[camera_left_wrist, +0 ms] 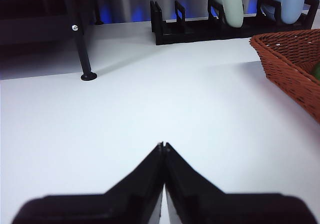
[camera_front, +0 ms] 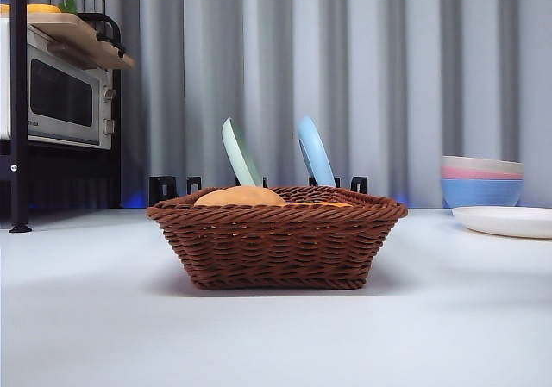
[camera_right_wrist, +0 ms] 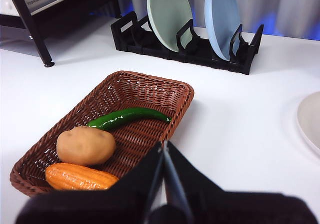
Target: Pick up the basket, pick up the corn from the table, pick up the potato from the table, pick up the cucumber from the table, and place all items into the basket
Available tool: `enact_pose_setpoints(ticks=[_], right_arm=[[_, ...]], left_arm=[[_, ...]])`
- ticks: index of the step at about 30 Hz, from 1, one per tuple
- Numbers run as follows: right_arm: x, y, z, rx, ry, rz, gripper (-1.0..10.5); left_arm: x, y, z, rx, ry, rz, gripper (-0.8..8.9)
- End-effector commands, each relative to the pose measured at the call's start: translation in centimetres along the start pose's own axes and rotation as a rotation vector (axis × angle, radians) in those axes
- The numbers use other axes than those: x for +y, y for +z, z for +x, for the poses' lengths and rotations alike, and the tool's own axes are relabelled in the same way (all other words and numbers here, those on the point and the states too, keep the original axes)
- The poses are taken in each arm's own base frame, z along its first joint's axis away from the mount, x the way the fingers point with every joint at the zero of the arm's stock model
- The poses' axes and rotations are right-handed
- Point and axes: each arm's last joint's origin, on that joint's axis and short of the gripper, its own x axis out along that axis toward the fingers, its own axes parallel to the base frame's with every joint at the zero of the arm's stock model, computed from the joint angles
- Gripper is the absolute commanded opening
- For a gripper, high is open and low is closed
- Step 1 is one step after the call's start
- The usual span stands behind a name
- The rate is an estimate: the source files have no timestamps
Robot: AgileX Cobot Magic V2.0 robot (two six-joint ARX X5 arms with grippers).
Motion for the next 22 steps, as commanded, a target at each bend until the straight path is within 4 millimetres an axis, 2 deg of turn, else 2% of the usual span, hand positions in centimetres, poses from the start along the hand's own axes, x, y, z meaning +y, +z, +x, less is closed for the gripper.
enact_pose_setpoints(ticks=[1, 13, 19, 22], right_arm=[[0.0, -0.2, 0.1, 0.002, 0.001, 0.010, 0.0], [0.0, -0.2, -0.1, -0.001, 0.003, 0.008, 0.0], [-1.0, -0.4, -2.2, -0.073, -0.087, -0.089, 0.0], [-1.9, -1.8, -3.0, -0.119, -0.153, -0.071, 0.0]], left_arm=[[0.0, -0.4, 0.2, 0.007, 0.002, 0.001, -0.03], [0.0, -0.4, 0.2, 0.007, 0.002, 0.001, -0.03], [0.0, -0.4, 0.2, 0.007, 0.003, 0.000, -0.03], [0.0, -0.4, 0.2, 0.007, 0.003, 0.001, -0.03]])
